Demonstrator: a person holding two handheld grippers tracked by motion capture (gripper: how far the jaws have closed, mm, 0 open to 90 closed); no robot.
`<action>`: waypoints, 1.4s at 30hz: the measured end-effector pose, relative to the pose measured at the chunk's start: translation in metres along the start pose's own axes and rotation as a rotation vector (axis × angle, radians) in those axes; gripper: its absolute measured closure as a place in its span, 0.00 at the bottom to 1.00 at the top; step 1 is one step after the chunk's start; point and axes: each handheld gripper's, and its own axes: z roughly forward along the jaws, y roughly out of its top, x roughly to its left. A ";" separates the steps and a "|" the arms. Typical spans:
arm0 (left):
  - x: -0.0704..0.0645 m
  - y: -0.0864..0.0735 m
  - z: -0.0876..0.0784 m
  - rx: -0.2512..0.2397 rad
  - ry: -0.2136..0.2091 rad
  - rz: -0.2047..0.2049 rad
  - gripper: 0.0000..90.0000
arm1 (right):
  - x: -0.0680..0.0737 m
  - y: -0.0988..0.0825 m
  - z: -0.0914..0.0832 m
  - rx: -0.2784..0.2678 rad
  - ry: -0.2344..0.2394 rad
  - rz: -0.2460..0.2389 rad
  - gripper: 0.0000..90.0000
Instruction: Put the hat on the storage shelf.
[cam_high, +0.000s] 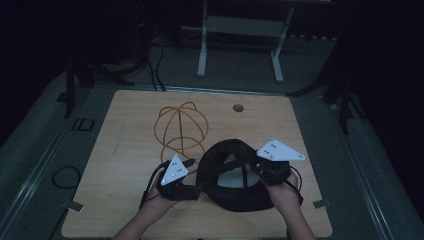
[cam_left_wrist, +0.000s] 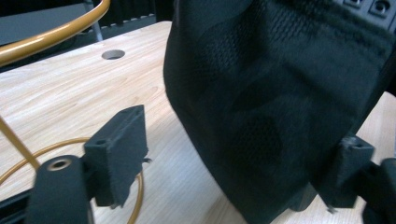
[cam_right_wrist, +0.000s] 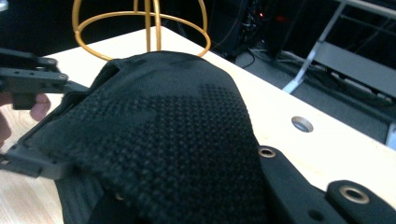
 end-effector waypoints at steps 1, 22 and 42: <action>0.000 0.000 0.000 -0.001 -0.008 0.000 0.27 | 0.000 0.000 -0.001 -0.003 0.009 0.003 0.99; -0.007 0.020 -0.005 -0.084 0.032 -0.062 0.98 | 0.002 -0.013 -0.011 -0.014 0.149 -0.006 0.99; -0.022 0.056 -0.008 -0.083 0.032 0.004 0.99 | -0.001 -0.049 -0.037 -0.070 0.137 0.048 0.94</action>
